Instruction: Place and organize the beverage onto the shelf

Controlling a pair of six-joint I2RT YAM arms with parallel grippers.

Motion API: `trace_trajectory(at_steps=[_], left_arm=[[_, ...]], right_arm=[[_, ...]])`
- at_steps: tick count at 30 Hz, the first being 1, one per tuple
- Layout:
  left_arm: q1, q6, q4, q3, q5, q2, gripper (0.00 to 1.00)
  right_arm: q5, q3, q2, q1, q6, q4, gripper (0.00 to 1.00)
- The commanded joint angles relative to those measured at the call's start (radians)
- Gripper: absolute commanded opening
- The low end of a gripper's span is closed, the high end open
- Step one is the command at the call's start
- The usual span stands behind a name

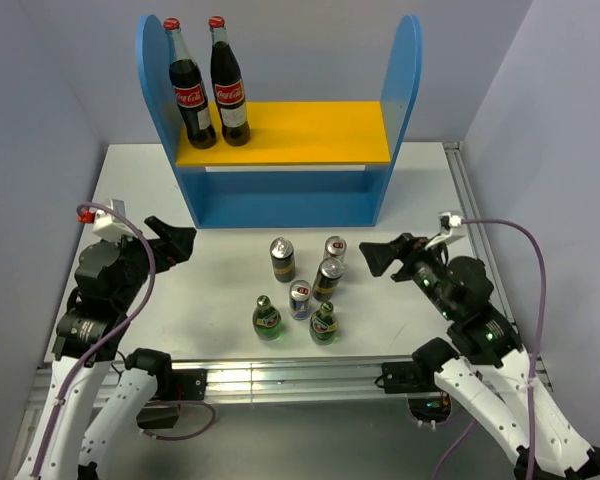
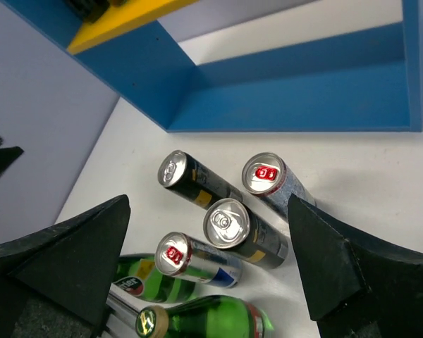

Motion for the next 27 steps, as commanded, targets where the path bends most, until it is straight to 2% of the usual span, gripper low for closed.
trace_trajectory(at_steps=[1, 4, 5, 6, 7, 8, 9, 10, 11, 12, 13, 15, 19, 21, 22, 23, 24, 25, 26, 27], left_arm=[[-0.05, -0.043, -0.022, 0.039, -0.107, 0.038, 0.95], [-0.15, -0.003, 0.03, 0.137, -0.18, 0.123, 0.97], [-0.177, 0.02, 0.037, 0.177, -0.247, 0.159, 0.96], [-0.24, 0.023, 0.024, 0.291, -0.303, 0.247, 0.96], [-0.277, 0.028, -0.026, 0.354, -0.366, 0.297, 0.95], [-0.325, 0.026, -0.061, 0.474, -0.467, 0.344, 0.95], [-0.442, 0.019, -0.097, 0.522, -0.655, 0.431, 0.95], [-0.508, 0.011, -0.145, 0.557, -0.768, 0.469, 0.95], [-0.585, -0.013, -0.176, 0.58, -0.878, 0.502, 0.95], [-0.757, -0.042, -0.213, 0.606, -1.101, 0.547, 0.98], [-0.84, -0.076, -0.239, 0.605, -1.167, 0.555, 0.98], [-1.002, -0.247, -0.348, 0.573, -1.209, 0.552, 0.99], [-1.184, -0.433, -0.302, 0.359, -1.227, 0.434, 0.98], [-1.263, -0.528, -0.361, 0.276, -1.221, 0.458, 0.97], [-1.284, -0.635, -0.396, 0.26, -1.229, 0.486, 0.97], [-1.329, -0.723, -0.449, 0.248, -1.24, 0.518, 0.98], [-1.357, -0.827, -0.621, 0.249, -1.25, 0.6, 0.99], [-1.38, -1.071, -0.714, 0.255, -1.258, 0.642, 0.99], [-1.405, -1.193, -0.826, 0.269, -1.264, 0.686, 0.99], [-1.45, -1.213, -0.854, 0.272, -1.264, 0.747, 0.99]], right_arm=[[0.094, 0.003, -0.064, 0.027, -0.018, -0.085, 1.0], [0.173, 0.043, 0.02, 0.03, -0.034, -0.145, 1.0], [0.196, 0.063, 0.061, 0.031, -0.04, -0.165, 1.0], [0.231, 0.122, 0.157, 0.037, -0.034, -0.195, 0.99], [0.34, 0.152, 0.204, 0.051, -0.026, -0.259, 0.99], [0.406, 0.18, 0.267, 0.069, -0.011, -0.289, 0.98], [0.481, 0.219, 0.287, 0.139, 0.0, -0.312, 0.98], [0.591, 0.233, 0.298, 0.183, 0.008, -0.343, 0.98], [0.633, 0.244, 0.296, 0.224, 0.032, -0.354, 0.98], [0.652, 0.252, 0.286, 0.261, 0.04, -0.36, 0.99], [0.661, 0.247, 0.269, 0.313, 0.043, -0.352, 0.99], [0.68, 0.24, 0.2, 0.342, 0.051, -0.354, 0.99], [0.687, 0.229, 0.108, 0.404, 0.058, -0.407, 0.99], [0.661, 0.218, 0.086, 0.413, 0.063, -0.429, 0.98], [0.655, 0.212, 0.083, 0.416, 0.068, -0.439, 0.98], [0.645, 0.203, 0.071, 0.421, 0.069, -0.433, 0.98], [0.628, 0.185, 0.063, 0.424, 0.068, -0.426, 0.98], [0.623, 0.183, 0.062, 0.425, 0.068, -0.417, 0.98], [0.618, 0.184, 0.059, 0.427, 0.069, -0.412, 0.98], [0.608, 0.189, 0.06, 0.428, 0.069, -0.403, 0.98]])
